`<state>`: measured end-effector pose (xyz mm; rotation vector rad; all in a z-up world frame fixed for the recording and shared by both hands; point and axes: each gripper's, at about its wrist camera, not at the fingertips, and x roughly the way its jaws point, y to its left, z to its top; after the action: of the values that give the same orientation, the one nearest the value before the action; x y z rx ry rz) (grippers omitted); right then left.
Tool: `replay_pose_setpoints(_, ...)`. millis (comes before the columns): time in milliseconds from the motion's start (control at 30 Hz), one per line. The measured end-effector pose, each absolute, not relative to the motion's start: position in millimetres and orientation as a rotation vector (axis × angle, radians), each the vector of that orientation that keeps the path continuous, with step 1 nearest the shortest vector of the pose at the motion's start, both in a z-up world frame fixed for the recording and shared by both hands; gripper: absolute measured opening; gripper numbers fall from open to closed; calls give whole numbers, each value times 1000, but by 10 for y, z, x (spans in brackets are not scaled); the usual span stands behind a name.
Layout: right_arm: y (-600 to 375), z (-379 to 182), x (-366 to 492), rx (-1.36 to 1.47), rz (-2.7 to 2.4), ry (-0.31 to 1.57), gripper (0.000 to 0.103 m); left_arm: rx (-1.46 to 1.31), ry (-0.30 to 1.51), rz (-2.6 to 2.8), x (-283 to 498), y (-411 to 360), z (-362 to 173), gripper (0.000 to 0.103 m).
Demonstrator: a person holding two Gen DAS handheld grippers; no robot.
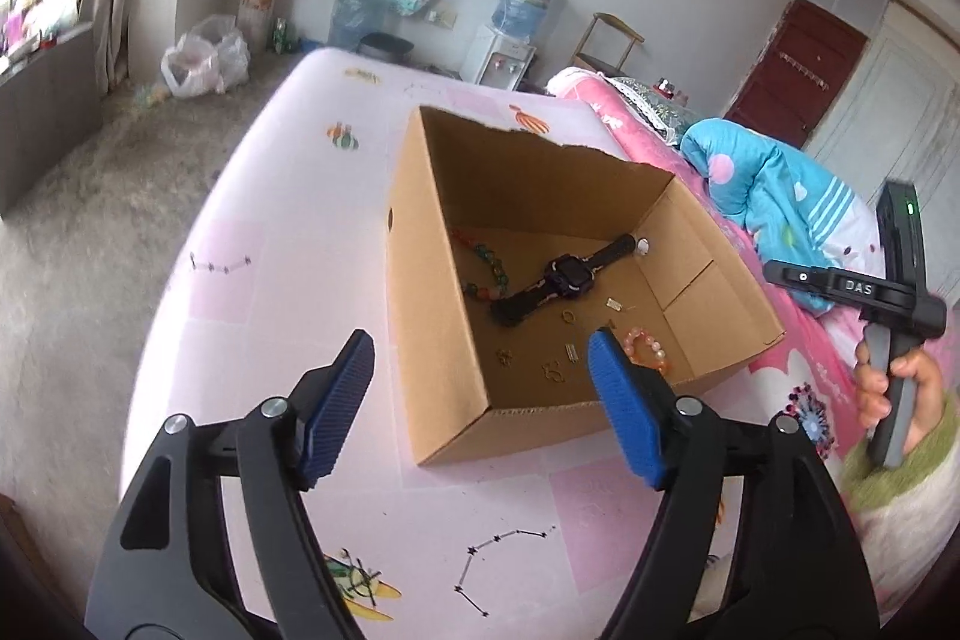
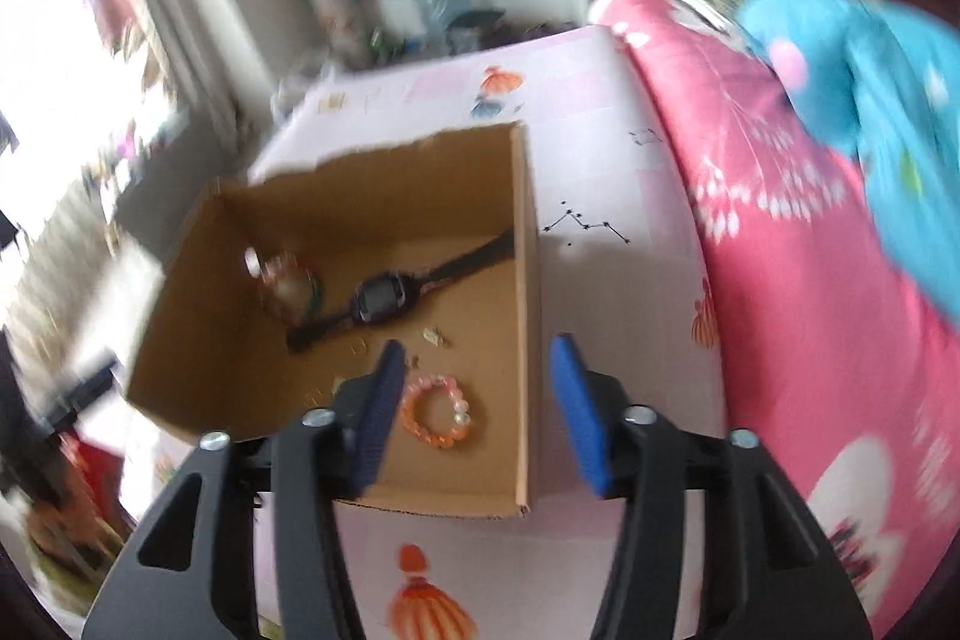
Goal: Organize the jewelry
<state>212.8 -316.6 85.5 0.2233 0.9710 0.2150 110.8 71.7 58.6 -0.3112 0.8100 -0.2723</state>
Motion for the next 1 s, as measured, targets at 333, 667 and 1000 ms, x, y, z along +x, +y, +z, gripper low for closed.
replay_pose_setpoints(333, -3564, 144, 2041, 629, 314, 1058, 58, -452, 902, -400, 1281, 614, 302, 76)
replay_pose_setpoints(667, -3207, 324, 1939, 478, 311, 1035, 62, -379, 892, -326, 1233, 515, 350, 78)
replay_pose_setpoints(1000, -3267, 354, 1505, 529, 310, 1023, 62, -318, 913, -322, 953, 467, 425, 79)
